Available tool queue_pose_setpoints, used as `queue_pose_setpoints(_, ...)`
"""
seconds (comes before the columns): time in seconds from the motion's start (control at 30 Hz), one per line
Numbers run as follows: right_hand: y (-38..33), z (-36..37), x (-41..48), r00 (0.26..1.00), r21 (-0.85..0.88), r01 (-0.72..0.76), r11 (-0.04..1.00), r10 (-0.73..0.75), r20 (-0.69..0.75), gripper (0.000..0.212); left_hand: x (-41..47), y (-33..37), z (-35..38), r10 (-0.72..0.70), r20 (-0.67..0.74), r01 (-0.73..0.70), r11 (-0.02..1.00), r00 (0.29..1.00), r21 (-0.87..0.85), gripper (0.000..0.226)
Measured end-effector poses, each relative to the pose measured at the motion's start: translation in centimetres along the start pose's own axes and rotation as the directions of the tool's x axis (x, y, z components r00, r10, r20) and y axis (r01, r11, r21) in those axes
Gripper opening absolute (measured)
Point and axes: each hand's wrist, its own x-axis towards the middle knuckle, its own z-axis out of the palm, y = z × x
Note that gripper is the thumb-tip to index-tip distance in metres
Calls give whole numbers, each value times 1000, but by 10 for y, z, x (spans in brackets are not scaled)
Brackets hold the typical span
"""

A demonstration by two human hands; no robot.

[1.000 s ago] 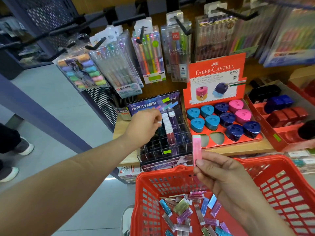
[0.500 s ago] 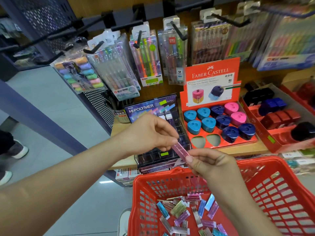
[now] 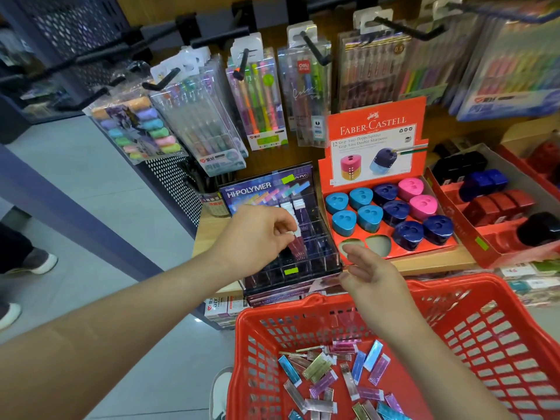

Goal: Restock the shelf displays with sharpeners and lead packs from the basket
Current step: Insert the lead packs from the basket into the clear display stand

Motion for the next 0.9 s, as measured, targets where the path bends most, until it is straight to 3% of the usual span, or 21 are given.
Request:
queue_pose_setpoints(0.37, 10, 2, 5, 997, -14, 9, 1000, -8, 74, 51, 8, -10, 22, 200, 4, -198, 971, 980, 133, 14)
queue_pose_setpoints(0.6, 10, -12, -3, 994, -2, 42, 999, -42, 104, 51, 8, -4, 16, 189, -6, -185, 965, 982, 186, 14)
queue_pose_setpoints(0.77, 18, -66, -13, 992, -199, 38, 979, -12, 129, 35, -8, 40, -24, 277, -152, -270, 961, 949, 66, 3)
queue_pose_setpoints(0.9, 38, -92, -18, 960, -528, 71, 846, 86, 266, 24, -44, 74, -12, 260, 70, -260, 965, 963, -6, 4)
